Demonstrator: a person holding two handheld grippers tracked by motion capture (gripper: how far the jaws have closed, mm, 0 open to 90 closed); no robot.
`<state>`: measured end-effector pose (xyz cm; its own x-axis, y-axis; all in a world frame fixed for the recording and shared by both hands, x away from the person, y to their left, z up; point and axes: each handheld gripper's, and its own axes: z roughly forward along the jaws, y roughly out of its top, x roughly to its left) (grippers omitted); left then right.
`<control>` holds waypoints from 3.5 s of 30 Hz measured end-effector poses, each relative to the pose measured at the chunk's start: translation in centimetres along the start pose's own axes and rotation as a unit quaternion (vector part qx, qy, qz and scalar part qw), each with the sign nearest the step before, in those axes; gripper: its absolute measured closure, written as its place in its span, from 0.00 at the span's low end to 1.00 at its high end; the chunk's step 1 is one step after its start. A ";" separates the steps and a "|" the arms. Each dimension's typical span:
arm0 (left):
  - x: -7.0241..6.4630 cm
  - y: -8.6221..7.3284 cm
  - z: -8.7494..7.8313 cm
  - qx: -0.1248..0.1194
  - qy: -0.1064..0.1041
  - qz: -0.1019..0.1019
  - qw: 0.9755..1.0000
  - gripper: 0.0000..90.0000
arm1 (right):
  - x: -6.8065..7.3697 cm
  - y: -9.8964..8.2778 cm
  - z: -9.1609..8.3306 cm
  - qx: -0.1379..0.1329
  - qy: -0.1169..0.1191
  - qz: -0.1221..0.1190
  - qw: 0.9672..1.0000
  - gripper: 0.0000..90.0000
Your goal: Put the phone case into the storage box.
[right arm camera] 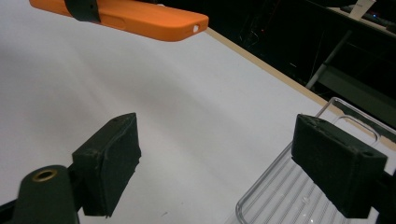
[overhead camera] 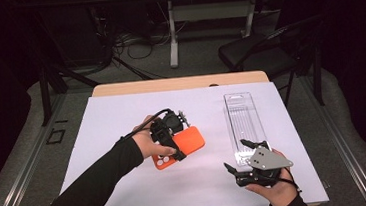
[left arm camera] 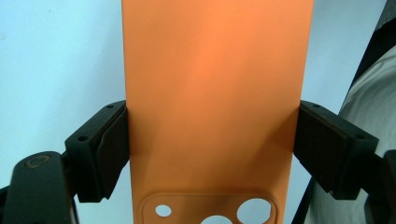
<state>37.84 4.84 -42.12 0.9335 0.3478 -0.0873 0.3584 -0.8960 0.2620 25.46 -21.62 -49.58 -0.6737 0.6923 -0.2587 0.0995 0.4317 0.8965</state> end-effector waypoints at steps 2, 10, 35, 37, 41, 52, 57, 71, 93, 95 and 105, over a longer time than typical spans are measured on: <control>0.0 0.2 0.0 0.001 -0.001 0.000 1.000 0.18 | 0.0 0.4 0.3 0.002 0.003 -0.007 1.000 0.17; 0.4 0.8 0.2 0.009 0.000 -0.001 1.000 0.18 | 0.1 2.1 2.0 0.015 0.017 -0.040 0.999 0.17; 0.5 1.4 0.0 0.025 -0.001 0.000 1.000 0.18 | 0.8 4.8 3.0 0.058 -0.007 -0.271 0.961 0.31; 0.4 1.5 0.1 0.023 0.000 0.001 1.000 0.18 | 0.8 4.8 3.0 0.059 -0.010 -0.280 0.958 0.32; 0.4 1.7 0.1 0.026 -0.001 0.004 1.000 0.18 | 0.9 4.8 3.1 0.062 -0.015 -0.294 0.954 0.34; 0.3 2.2 0.4 0.027 -0.005 0.005 1.000 0.18 | 1.1 4.6 3.4 0.076 -0.017 -0.320 0.944 0.40; 0.2 2.3 0.6 0.026 -0.007 0.005 1.000 0.18 | 1.3 4.6 3.6 0.078 -0.023 -0.339 0.937 0.43; -0.1 2.8 0.8 0.027 -0.011 0.009 1.000 0.18 | 2.1 4.8 3.4 0.082 -0.035 -0.380 0.921 0.52; -0.4 3.8 1.7 0.035 -0.019 0.015 0.999 0.18 | 3.5 4.1 3.9 0.093 -0.042 -0.449 0.888 0.62; -0.5 3.9 1.7 0.036 -0.020 0.017 0.999 0.18 | 3.6 4.1 4.0 0.092 -0.044 -0.459 0.882 0.63; -0.5 3.9 1.9 0.034 -0.031 0.014 0.999 0.18 | 4.2 3.8 4.4 0.091 -0.052 -0.491 0.865 0.66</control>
<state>38.78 0.59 -42.89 0.9413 0.3070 -0.1404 0.3306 -0.9226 0.1986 26.23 -14.54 -48.86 -0.4295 -0.0156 -0.9029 -0.3630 0.9185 0.1567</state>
